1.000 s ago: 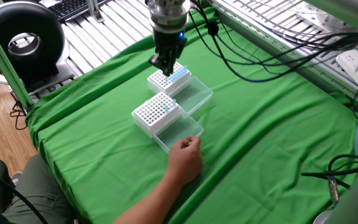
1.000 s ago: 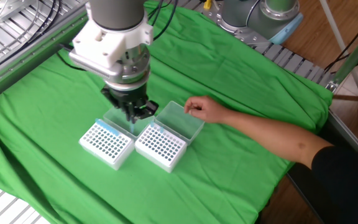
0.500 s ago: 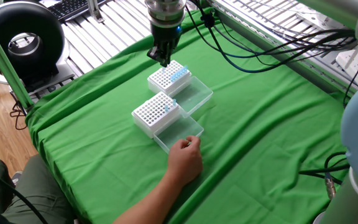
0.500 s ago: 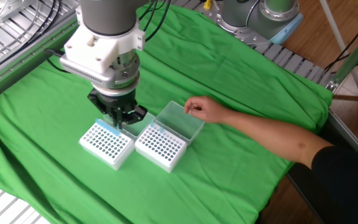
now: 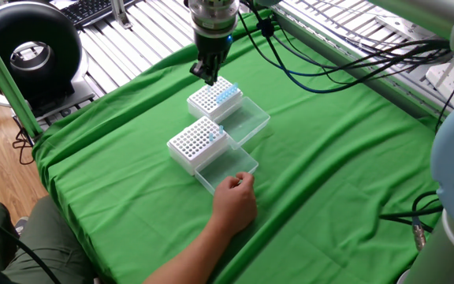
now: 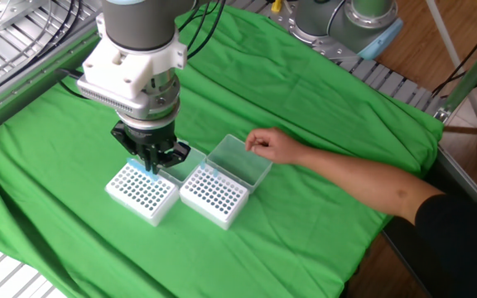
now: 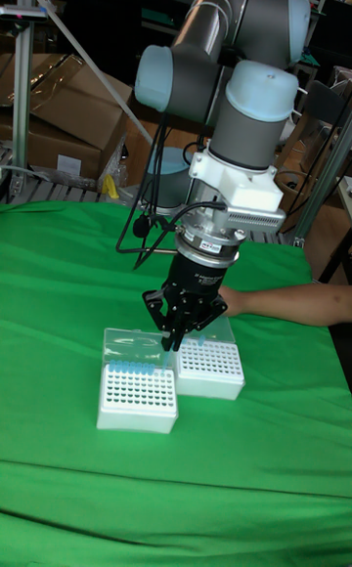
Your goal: Insert a medium pipette tip into the holder for medium pipette tips
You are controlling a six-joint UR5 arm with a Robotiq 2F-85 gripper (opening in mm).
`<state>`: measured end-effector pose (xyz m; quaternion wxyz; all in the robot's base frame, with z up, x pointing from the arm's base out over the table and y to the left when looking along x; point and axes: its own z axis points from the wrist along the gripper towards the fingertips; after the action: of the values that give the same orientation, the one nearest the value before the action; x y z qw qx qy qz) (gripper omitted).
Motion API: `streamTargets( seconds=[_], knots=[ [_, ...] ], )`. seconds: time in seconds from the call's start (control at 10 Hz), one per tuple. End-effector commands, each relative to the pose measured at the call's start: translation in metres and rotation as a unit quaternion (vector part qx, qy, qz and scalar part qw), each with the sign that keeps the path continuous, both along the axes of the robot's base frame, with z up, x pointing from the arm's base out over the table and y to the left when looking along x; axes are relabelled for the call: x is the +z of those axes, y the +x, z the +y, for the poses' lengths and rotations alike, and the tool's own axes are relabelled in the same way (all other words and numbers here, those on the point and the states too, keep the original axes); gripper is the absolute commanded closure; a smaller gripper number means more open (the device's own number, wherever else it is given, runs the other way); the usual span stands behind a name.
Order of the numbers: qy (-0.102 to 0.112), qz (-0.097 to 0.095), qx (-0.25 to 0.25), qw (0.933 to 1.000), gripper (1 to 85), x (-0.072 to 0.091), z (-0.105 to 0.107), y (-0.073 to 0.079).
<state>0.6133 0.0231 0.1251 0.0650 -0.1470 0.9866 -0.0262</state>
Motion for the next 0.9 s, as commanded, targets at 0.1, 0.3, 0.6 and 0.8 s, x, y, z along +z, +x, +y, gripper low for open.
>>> streamTargets(
  seconds=[0.1,0.3,0.6,0.8],
  knots=[
    [0.010,0.000,-0.002,0.9999,82.0,-0.007,0.000,-0.005],
    [0.009,0.000,-0.002,1.0000,82.0,-0.010,-0.001,-0.008],
    [0.010,-0.001,-0.003,0.9999,82.0,-0.014,-0.001,-0.010],
    [0.010,0.000,-0.003,0.9999,82.0,-0.015,-0.002,-0.013]
  ],
)
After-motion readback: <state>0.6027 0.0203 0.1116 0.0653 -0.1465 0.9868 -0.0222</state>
